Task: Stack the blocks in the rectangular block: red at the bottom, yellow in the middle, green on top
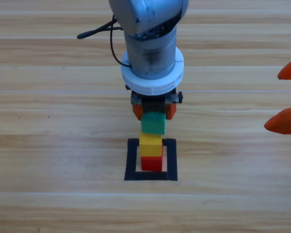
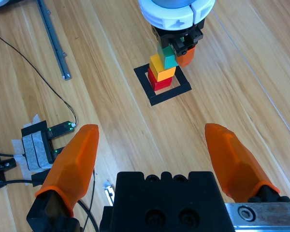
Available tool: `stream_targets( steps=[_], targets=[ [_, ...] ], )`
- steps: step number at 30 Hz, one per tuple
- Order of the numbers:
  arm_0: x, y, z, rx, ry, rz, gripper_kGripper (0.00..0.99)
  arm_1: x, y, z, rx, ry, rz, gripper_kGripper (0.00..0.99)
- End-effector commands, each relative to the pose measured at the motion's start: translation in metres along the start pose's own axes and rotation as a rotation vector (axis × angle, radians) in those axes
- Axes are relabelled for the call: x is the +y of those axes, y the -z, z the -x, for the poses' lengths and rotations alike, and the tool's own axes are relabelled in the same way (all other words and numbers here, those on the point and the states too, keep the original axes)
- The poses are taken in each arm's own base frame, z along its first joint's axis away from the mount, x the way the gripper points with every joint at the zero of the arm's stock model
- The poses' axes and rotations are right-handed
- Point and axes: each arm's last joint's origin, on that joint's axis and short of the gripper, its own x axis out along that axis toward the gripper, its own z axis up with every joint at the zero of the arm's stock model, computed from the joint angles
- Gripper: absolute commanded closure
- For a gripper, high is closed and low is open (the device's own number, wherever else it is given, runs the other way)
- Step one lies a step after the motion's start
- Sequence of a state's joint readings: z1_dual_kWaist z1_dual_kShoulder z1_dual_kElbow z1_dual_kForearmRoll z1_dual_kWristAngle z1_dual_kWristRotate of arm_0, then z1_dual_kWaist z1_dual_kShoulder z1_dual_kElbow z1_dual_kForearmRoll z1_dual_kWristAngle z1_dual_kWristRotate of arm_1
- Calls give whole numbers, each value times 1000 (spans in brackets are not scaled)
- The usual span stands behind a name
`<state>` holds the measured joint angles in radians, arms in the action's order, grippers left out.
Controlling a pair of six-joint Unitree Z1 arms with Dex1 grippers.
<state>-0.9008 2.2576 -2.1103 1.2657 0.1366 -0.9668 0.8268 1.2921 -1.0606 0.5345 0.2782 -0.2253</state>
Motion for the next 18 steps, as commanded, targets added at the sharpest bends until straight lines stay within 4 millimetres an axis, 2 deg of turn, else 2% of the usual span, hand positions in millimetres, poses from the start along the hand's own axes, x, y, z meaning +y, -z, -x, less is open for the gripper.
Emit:
stream_targets(
  steps=[1,18],
  targets=[
    [-10,6,-23,33,-39,-30,990,-10,3,-18,52,-14,-33,22],
    [0,7,-22,42,-62,-27,990,-12,4,-23,68,-16,-38,22]
  ],
)
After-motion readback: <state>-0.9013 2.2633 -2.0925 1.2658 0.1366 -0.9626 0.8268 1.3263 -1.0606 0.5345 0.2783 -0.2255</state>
